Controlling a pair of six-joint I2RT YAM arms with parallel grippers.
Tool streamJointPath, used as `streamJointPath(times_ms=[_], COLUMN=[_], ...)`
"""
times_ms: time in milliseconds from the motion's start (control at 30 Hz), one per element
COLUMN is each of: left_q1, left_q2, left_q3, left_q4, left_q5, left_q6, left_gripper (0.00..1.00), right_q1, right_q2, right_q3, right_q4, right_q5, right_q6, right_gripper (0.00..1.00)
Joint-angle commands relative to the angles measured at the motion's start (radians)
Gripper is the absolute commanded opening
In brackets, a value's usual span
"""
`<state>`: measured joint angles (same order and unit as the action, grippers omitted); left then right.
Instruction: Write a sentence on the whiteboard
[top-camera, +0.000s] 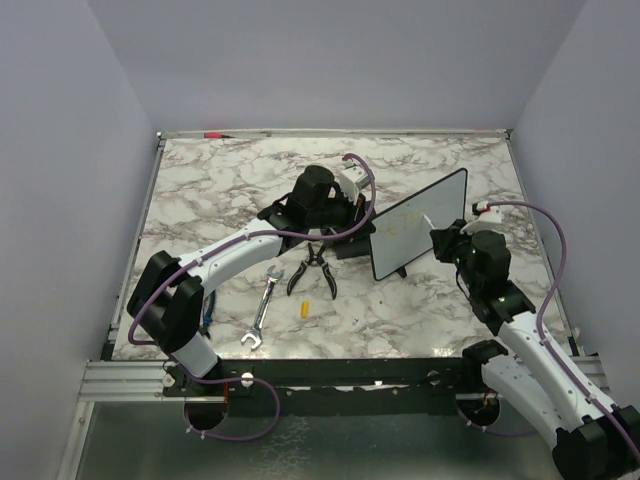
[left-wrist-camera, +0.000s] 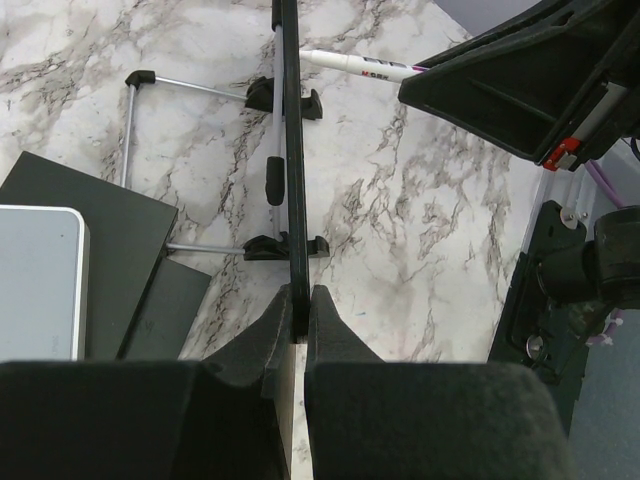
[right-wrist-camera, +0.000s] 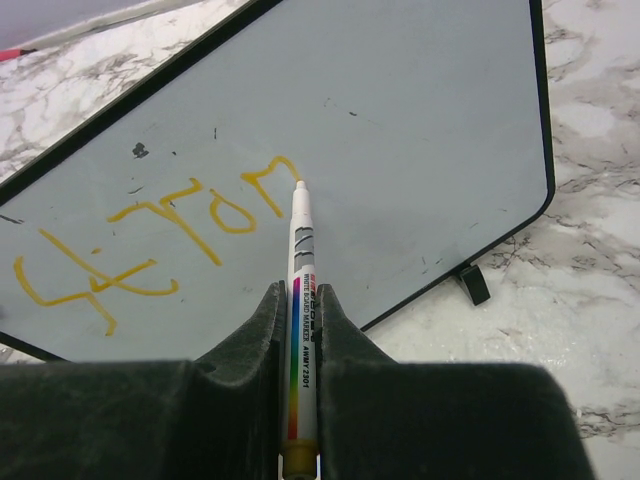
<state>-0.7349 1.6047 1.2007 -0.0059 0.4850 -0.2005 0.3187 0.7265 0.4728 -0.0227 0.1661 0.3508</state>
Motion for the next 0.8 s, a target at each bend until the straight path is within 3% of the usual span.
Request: streamJointPath(times_ms=[0, 767], left_q1=[-0.016, -0.016], left_q2=[-0.020, -0.028], left_q3=[0.017, 0.014], left_q4=[-0.031, -0.032], left_q5=[0.046, 0.047], left_q6=[0.018, 0.021], left_gripper=[0.00, 0.00], right_q1=[-0.001, -0.002], right_q2=[-0.041, 0.047], right_q3=[-0.010, 0.065], right_q4=[-0.028, 0.061], right_q5=[0.039, 0.129], right_q6=[0.016, -0.048], right_gripper=[0.01, 0.01])
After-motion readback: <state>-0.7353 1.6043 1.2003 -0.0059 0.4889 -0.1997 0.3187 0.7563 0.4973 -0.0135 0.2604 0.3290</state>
